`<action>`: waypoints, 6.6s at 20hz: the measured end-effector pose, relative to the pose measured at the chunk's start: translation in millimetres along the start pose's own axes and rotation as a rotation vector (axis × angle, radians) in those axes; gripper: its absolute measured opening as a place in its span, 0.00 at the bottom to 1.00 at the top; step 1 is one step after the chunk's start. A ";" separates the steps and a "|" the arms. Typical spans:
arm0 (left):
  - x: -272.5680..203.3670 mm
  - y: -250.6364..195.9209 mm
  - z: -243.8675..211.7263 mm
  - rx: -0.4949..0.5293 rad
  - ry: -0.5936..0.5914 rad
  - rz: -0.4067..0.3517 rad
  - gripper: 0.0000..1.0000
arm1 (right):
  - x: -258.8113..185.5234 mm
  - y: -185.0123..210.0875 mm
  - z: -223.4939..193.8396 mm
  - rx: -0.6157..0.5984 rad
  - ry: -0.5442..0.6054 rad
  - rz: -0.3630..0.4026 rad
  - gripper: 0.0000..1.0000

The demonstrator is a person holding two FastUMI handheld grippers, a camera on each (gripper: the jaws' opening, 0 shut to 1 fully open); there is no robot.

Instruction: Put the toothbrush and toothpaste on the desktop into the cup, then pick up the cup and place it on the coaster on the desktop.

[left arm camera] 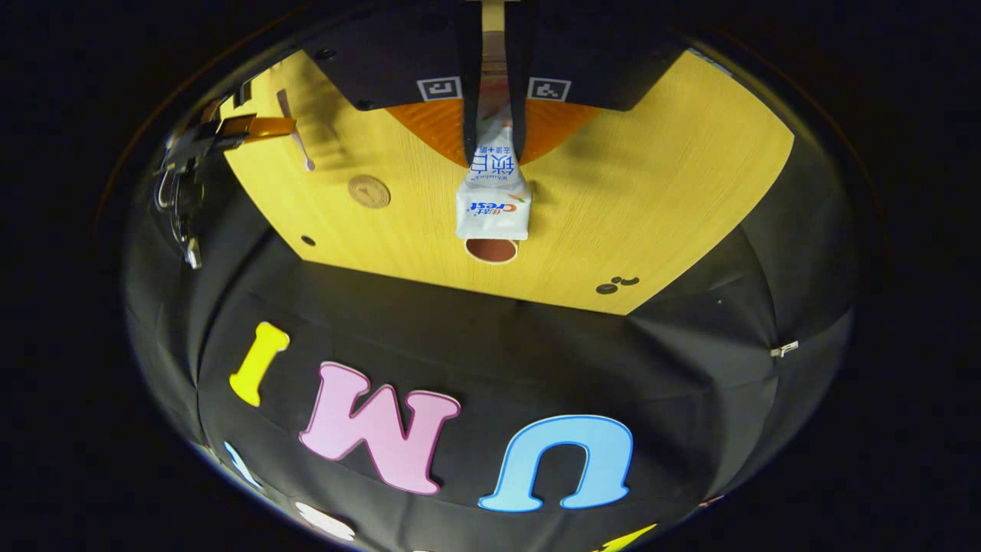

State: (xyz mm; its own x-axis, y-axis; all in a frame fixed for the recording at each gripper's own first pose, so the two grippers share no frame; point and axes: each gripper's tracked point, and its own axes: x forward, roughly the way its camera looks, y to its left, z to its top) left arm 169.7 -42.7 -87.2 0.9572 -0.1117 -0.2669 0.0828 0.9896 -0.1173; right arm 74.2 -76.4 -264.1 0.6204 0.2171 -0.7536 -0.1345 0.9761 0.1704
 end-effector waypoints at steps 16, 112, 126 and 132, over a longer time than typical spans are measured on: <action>137.3 -21.6 146.8 -0.053 -0.300 -0.039 0.16 | 10.2 -13.5 16.8 -0.038 0.025 0.012 0.05; 106.5 54.9 -2.9 0.201 -0.032 -0.086 0.98 | 74.9 -20.6 212.9 -0.014 -0.734 -0.172 0.98; 187.0 48.7 -28.1 0.327 0.409 -0.170 0.98 | 37.9 -161.8 169.5 0.065 -0.703 -0.366 0.98; 201.8 45.3 -27.7 0.359 0.549 -0.161 0.88 | 27.4 -208.2 127.2 0.118 -0.629 -0.434 0.98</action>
State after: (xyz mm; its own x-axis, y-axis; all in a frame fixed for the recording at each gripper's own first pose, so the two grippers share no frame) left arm 358.9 -22.9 -172.8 0.6535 -0.1958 -0.7312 0.3898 0.9151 0.1034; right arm 217.5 -274.2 -239.5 0.9255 -0.2632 -0.2722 0.2829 0.9585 0.0352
